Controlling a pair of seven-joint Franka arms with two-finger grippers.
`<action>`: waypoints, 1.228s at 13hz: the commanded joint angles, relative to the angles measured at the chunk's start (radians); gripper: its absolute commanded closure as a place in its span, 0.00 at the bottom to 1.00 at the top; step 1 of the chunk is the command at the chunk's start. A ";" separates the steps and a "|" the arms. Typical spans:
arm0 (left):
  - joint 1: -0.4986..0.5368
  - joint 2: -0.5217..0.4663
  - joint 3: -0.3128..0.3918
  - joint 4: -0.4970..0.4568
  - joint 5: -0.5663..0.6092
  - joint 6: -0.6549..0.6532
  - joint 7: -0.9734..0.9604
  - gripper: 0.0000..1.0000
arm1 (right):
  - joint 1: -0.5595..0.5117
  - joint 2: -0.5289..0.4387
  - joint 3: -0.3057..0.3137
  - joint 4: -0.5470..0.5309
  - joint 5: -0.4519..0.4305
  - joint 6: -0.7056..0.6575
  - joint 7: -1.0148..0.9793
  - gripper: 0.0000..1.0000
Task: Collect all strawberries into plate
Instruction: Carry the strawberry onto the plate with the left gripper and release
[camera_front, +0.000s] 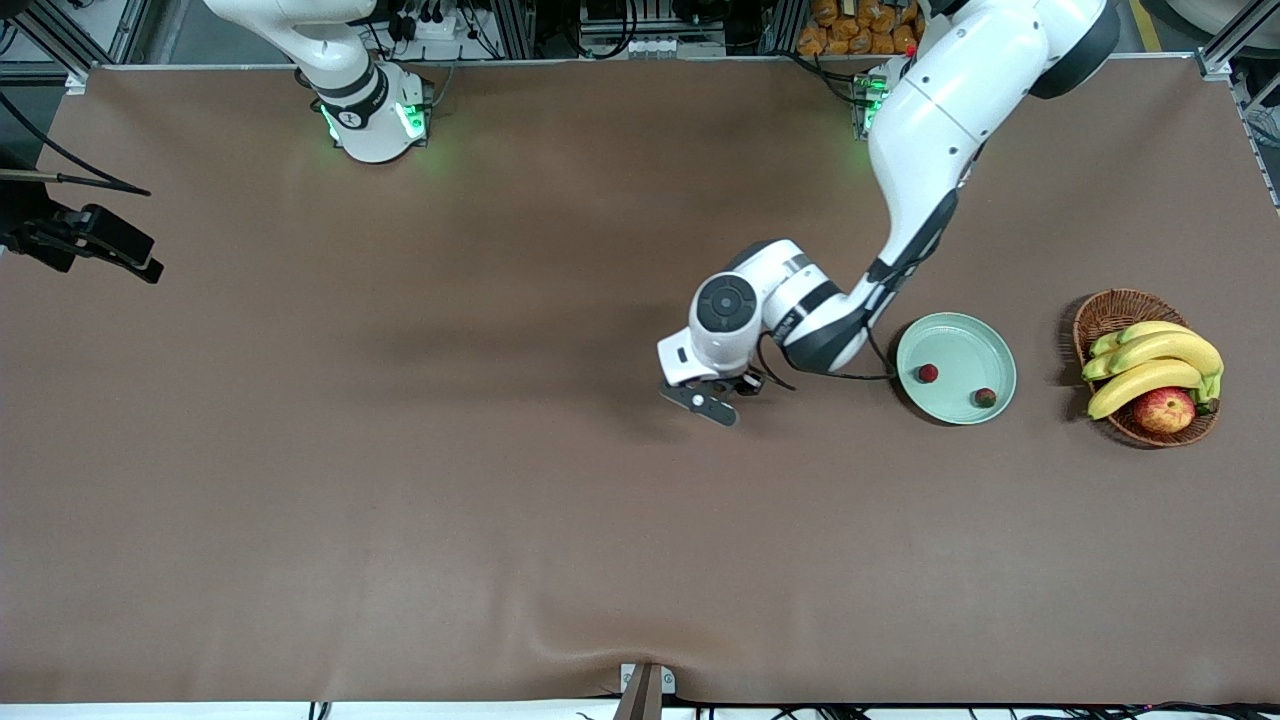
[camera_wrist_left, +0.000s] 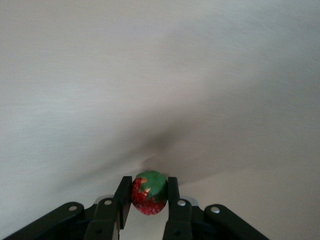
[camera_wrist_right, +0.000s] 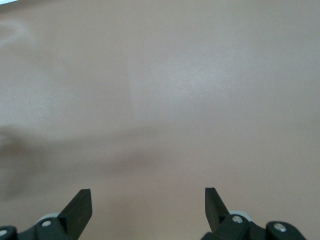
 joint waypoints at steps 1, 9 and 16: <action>0.179 -0.109 -0.109 -0.020 -0.031 -0.102 0.026 0.94 | 0.009 -0.023 -0.009 -0.023 -0.015 0.011 -0.009 0.00; 0.652 -0.126 -0.279 -0.043 -0.019 -0.347 0.337 0.93 | 0.006 -0.021 -0.009 -0.024 -0.008 0.015 -0.010 0.00; 0.721 -0.109 -0.275 -0.159 0.120 -0.303 0.336 0.80 | 0.011 -0.021 -0.009 -0.024 -0.006 0.015 -0.009 0.00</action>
